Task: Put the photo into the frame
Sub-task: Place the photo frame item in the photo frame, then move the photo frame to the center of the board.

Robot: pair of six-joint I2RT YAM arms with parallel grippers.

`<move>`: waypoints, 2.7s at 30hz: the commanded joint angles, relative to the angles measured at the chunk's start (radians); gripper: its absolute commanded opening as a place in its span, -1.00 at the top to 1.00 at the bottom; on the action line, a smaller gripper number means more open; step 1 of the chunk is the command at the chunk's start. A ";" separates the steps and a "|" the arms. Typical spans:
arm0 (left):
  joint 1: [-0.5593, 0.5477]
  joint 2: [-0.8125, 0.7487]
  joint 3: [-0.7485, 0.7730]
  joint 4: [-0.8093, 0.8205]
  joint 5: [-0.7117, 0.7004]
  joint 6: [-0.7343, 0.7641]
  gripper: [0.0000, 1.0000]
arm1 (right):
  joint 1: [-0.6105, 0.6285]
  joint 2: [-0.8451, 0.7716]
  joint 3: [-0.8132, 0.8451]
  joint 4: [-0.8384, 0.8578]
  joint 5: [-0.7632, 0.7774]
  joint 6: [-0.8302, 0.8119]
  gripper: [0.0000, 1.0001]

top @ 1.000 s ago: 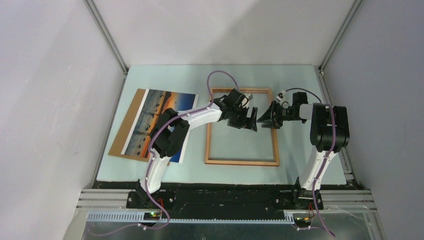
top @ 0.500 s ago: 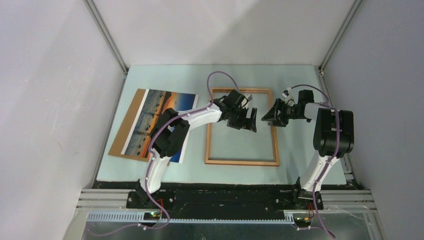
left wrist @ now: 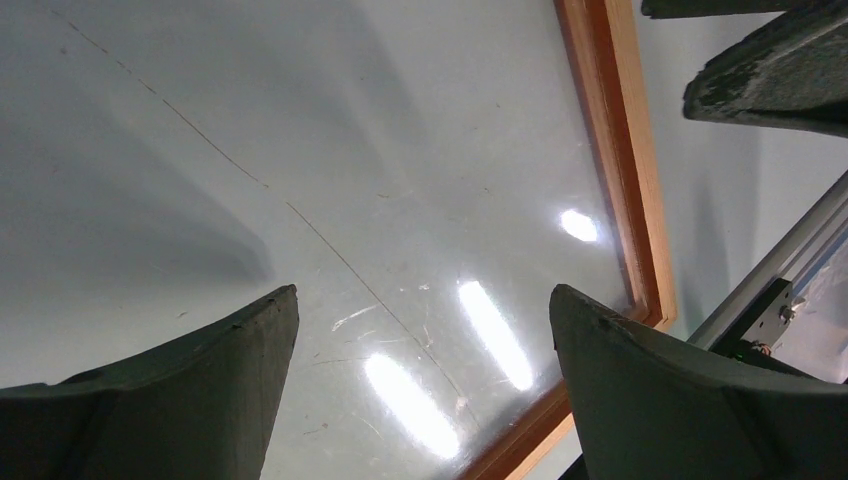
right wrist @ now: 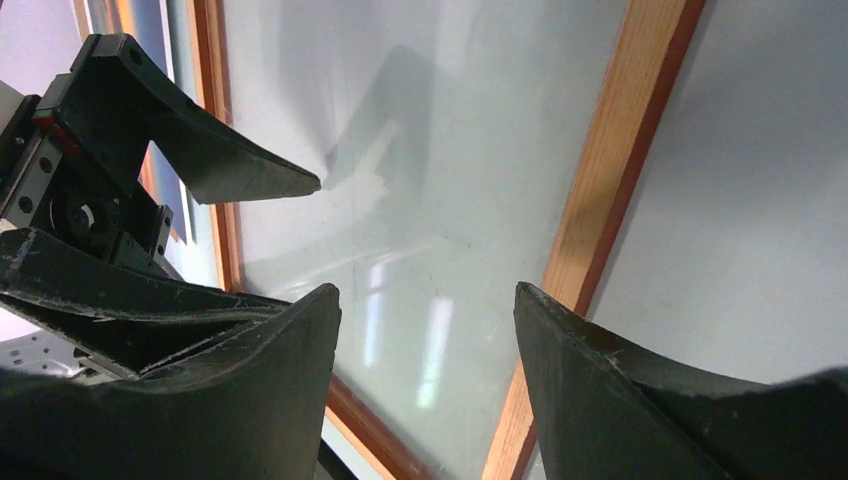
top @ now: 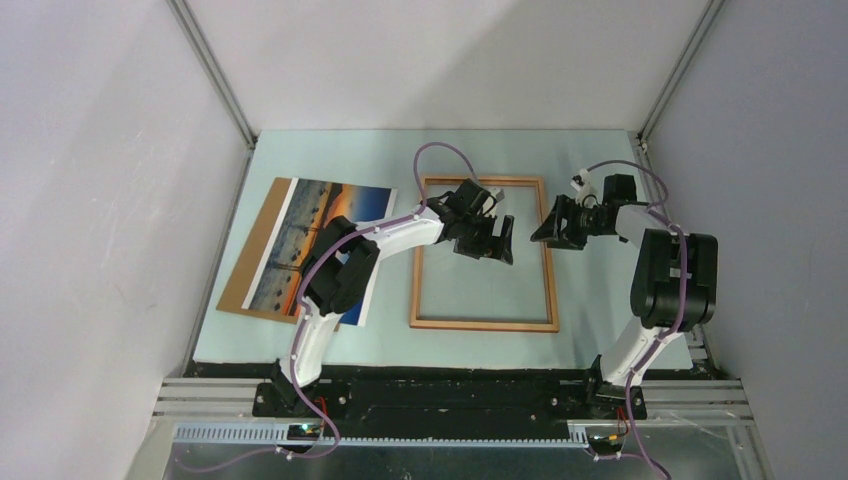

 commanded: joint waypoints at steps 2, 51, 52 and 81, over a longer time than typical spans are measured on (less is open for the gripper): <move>0.003 -0.010 -0.010 0.016 -0.022 0.000 -0.99 | -0.007 -0.062 0.035 -0.032 0.053 -0.051 -0.37; 0.126 -0.480 -0.214 0.015 -0.381 0.349 -0.99 | 0.116 0.101 0.154 0.032 0.484 -0.035 0.12; 0.142 -0.495 -0.222 0.016 -0.384 0.352 -0.99 | 0.116 0.109 0.161 0.033 0.484 -0.025 0.12; 0.552 -0.829 -0.634 -0.055 -0.543 0.611 -0.99 | 0.009 0.146 0.194 -0.004 0.515 0.016 0.84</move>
